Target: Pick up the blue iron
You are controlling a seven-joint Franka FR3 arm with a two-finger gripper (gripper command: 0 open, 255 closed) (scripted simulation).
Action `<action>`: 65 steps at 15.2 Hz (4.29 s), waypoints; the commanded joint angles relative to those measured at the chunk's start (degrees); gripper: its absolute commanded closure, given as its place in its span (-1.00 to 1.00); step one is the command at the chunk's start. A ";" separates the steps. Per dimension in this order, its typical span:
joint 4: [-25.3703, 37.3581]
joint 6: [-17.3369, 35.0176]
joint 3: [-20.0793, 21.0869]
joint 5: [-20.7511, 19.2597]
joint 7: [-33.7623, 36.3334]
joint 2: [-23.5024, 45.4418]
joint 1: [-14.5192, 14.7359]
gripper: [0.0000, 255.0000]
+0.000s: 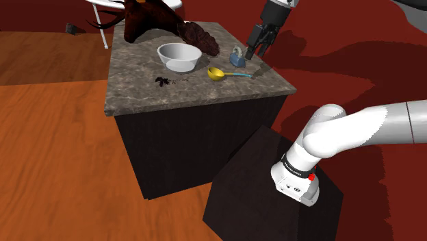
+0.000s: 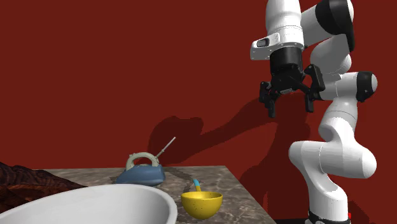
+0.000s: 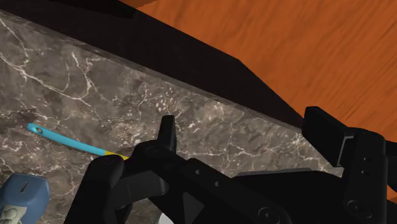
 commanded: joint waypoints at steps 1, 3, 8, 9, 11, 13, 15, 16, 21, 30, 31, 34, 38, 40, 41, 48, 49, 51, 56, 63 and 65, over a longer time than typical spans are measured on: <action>0.00 0.00 0.00 0.00 0.00 0.00 0.00 -1.00; 0.65 1.78 -1.87 -0.84 -1.56 2.59 -0.79 -1.00; 3.30 5.89 -6.49 -2.29 -5.37 9.75 -2.46 -1.00; 4.01 6.64 -7.40 -2.46 -6.13 11.28 -2.74 -1.00; 5.61 8.05 -9.23 -2.64 -7.67 14.44 -3.25 -1.00; 7.44 9.32 -11.05 -2.63 -9.22 17.73 -3.69 -1.00; 9.50 10.43 -12.86 -2.39 -10.81 21.13 -4.10 -1.00; 10.62 10.93 -13.76 -2.18 -11.62 22.87 -4.28 -1.00; 17.15 12.70 -18.16 -0.16 -15.89 32.05 -5.22 -1.00; 33.24 12.11 -24.70 7.72 -24.10 50.84 -8.68 -1.00; 35.44 11.68 -25.19 8.86 -24.95 53.12 -9.38 -1.00; 35.82 12.77 -25.37 9.91 -25.93 55.04 -10.07 -1.00; 32.98 15.69 -25.27 10.21 -26.64 55.21 -9.96 -1.00; 31.93 16.81 -25.23 10.37 -26.94 55.33 -9.93 -1.00; 31.92 16.81 -25.23 10.36 -26.94 55.32 -9.93 -1.00; 31.85 16.86 -25.24 10.37 -26.98 55.31 -9.94 1.00; 31.84 16.87 -25.23 10.36 -26.97 55.30 -9.93 1.00; 31.93 16.81 -25.23 10.37 -26.94 55.33 -9.93 1.00; 35.40 13.19 -25.35 9.94 -26.03 55.05 -10.05 1.00; 40.99 7.89 -25.53 9.73 -24.93 55.26 -10.37 1.00; 42.77 6.32 -25.59 9.76 -24.65 55.46 -10.50 1.00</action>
